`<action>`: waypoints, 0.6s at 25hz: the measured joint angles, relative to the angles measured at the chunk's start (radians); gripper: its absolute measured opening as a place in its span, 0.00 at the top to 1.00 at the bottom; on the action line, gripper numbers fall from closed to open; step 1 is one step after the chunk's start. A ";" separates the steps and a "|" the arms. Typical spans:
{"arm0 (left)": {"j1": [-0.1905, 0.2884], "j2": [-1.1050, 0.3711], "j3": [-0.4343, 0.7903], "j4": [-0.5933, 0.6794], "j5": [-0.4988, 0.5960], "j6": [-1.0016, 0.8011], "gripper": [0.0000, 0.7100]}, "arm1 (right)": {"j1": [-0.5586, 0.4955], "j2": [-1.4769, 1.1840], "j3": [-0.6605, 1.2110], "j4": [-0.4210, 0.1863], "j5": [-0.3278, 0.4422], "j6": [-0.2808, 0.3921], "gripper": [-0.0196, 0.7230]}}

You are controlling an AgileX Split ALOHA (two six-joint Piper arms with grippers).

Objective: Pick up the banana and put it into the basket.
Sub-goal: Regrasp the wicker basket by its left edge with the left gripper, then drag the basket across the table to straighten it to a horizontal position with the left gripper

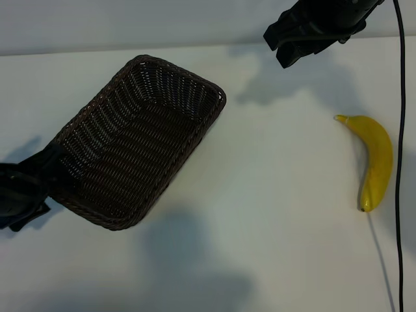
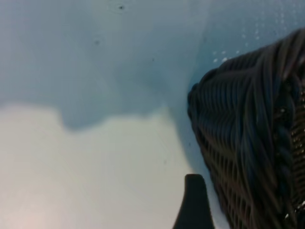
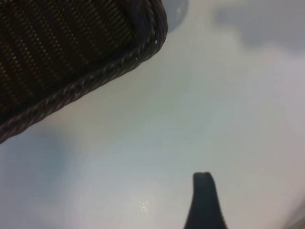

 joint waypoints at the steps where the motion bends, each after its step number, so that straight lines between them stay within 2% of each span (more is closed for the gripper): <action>1: 0.000 0.019 0.000 -0.020 -0.014 0.023 0.18 | 0.000 0.000 0.000 0.000 0.000 -0.001 0.28; 4: 0.000 0.066 0.000 -0.095 -0.045 0.092 0.18 | 0.000 0.000 0.000 0.000 0.000 -0.003 0.28; 6: 0.000 0.087 0.000 -0.135 -0.056 0.127 0.23 | 0.000 0.000 0.000 0.000 0.000 -0.003 0.28; 8: 0.000 0.100 0.000 -0.160 -0.060 0.154 0.36 | 0.000 0.000 0.000 0.000 0.000 -0.003 0.28; 11: 0.000 0.109 0.000 -0.179 -0.085 0.157 0.69 | 0.000 0.000 0.000 0.000 0.000 -0.003 0.28; 13: 0.000 0.115 0.000 -0.182 -0.106 0.159 0.75 | 0.000 0.000 0.000 0.000 0.000 -0.003 0.28; 15: 0.000 0.116 0.000 -0.176 -0.105 0.170 0.76 | 0.000 0.000 0.000 0.000 0.000 -0.003 0.28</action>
